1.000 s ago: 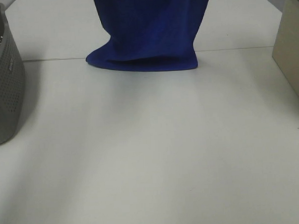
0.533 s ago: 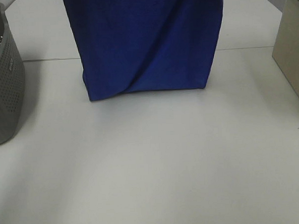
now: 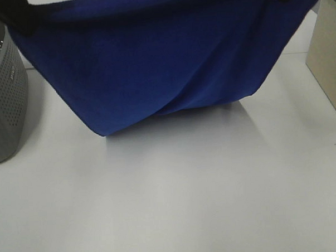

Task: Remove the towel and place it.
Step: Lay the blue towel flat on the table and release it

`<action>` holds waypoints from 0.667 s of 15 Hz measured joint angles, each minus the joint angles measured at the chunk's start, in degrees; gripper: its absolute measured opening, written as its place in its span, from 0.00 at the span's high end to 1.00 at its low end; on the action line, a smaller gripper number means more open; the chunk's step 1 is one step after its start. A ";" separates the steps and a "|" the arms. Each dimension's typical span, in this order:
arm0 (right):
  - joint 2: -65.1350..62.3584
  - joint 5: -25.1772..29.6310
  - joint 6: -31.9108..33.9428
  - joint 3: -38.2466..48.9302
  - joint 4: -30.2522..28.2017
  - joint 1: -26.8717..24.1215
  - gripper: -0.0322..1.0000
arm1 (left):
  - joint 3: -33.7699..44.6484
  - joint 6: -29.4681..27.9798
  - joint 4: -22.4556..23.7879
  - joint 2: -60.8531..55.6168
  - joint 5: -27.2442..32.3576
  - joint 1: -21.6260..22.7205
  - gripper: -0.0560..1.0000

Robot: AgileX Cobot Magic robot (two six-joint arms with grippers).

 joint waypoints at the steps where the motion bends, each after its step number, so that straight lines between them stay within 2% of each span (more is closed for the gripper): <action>1: -0.86 -0.06 0.29 1.78 0.80 0.06 0.96 | 3.38 0.29 -0.06 -2.41 -0.29 0.00 0.95; 4: -4.70 -0.29 1.32 12.66 6.70 0.17 0.96 | 13.01 4.41 -1.20 -9.40 -0.69 0.00 0.95; 10: -8.14 -0.46 1.32 32.26 12.95 0.17 0.96 | 30.42 5.61 -8.14 -14.55 -0.92 0.00 0.95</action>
